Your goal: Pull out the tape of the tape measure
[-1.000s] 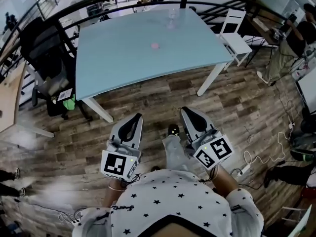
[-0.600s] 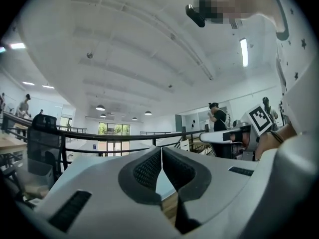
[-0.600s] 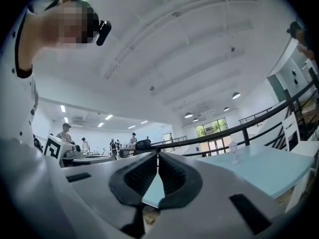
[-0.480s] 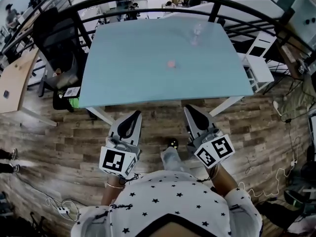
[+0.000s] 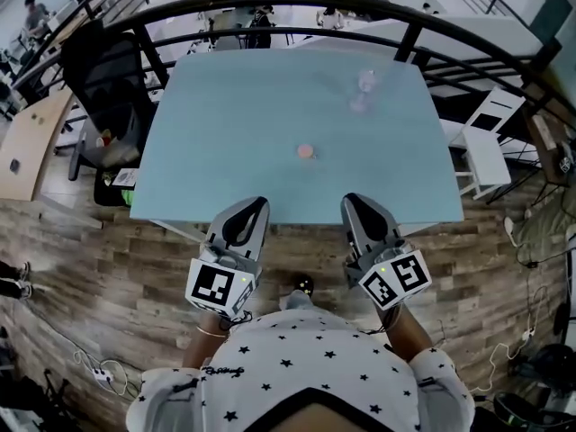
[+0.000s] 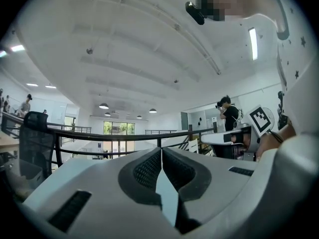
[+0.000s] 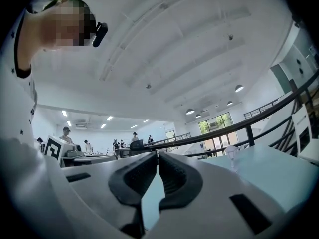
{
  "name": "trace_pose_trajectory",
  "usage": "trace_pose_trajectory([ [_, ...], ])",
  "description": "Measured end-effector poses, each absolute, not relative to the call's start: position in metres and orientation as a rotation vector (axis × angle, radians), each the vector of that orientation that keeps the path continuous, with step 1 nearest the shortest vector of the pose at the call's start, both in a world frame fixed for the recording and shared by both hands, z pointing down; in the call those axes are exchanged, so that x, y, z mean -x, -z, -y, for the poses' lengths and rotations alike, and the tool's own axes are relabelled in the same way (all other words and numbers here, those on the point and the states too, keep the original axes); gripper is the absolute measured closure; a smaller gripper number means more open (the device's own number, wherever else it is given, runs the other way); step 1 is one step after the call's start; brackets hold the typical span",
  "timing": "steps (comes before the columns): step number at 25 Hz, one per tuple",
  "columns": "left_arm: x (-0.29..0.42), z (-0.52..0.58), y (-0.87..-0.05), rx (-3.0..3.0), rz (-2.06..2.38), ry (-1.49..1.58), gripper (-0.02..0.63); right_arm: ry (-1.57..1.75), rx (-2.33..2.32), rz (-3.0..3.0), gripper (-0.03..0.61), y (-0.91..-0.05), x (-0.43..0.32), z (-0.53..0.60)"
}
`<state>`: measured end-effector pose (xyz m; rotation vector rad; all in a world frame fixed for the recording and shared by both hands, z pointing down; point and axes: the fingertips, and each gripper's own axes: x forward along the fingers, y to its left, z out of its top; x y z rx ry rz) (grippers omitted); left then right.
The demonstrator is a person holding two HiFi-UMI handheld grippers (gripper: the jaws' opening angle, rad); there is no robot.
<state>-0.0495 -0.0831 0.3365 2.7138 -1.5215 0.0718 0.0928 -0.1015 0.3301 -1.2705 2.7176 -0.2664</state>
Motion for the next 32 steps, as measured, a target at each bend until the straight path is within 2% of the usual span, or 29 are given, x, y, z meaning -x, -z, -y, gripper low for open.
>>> trace_pose_trajectory([
  [11,0.035,0.126,-0.343,-2.637,1.624,-0.118,0.584,0.306,1.189,-2.789,0.549,-0.349,-0.109,0.159],
  [18,0.075,0.139,-0.359,-2.51,1.703,-0.143,0.584,0.389,1.163,-2.871,0.539,-0.383,-0.083,0.191],
  [29,0.1,0.228,-0.362,-2.581,1.609,-0.17,0.584,0.466,1.293,-3.037,0.469,-0.46,-0.053,0.263],
  [32,0.098,0.244,-0.376,-2.571,1.547,-0.178,0.584,0.487,1.311,-3.111,0.421,-0.486,-0.049,0.278],
])
